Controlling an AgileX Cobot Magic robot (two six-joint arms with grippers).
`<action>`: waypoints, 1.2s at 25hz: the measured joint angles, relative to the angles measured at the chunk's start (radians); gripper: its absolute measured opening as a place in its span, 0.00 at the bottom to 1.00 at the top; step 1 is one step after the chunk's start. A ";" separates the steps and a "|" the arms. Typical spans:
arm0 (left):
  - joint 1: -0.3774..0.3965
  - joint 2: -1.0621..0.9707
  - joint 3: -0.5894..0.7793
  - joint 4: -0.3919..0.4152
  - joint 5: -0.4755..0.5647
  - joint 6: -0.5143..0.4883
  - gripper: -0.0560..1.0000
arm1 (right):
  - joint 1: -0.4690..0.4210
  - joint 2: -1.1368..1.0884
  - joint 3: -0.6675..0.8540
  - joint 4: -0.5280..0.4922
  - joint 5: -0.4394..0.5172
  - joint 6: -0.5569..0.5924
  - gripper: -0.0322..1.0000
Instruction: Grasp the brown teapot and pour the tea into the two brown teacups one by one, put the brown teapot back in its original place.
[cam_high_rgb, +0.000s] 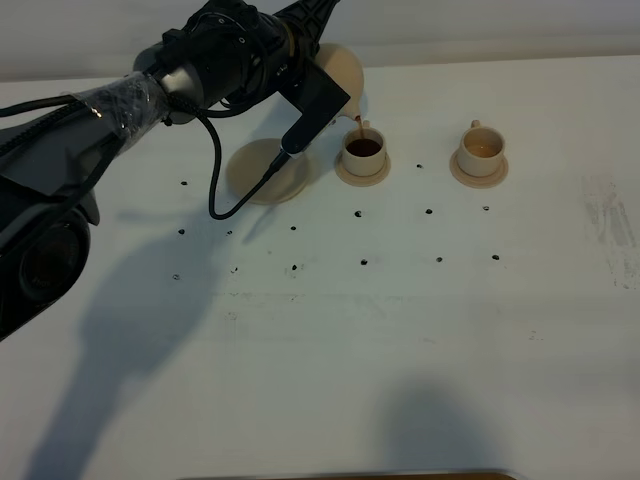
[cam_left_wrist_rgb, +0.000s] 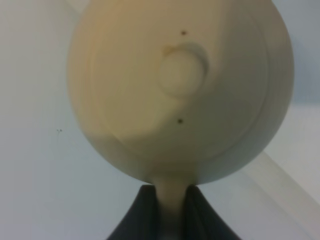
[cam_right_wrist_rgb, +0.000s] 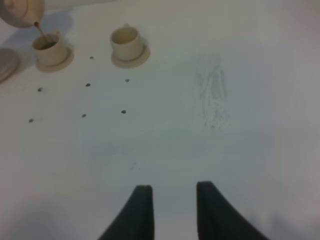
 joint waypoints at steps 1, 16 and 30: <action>0.000 0.000 0.000 0.000 0.000 0.001 0.13 | 0.000 0.000 0.000 0.000 0.000 0.000 0.25; 0.000 0.000 0.000 0.000 -0.002 0.006 0.13 | 0.000 0.000 0.000 0.000 0.000 0.000 0.25; 0.000 0.000 0.000 0.000 -0.002 0.007 0.13 | 0.000 0.000 0.000 0.000 0.000 0.000 0.25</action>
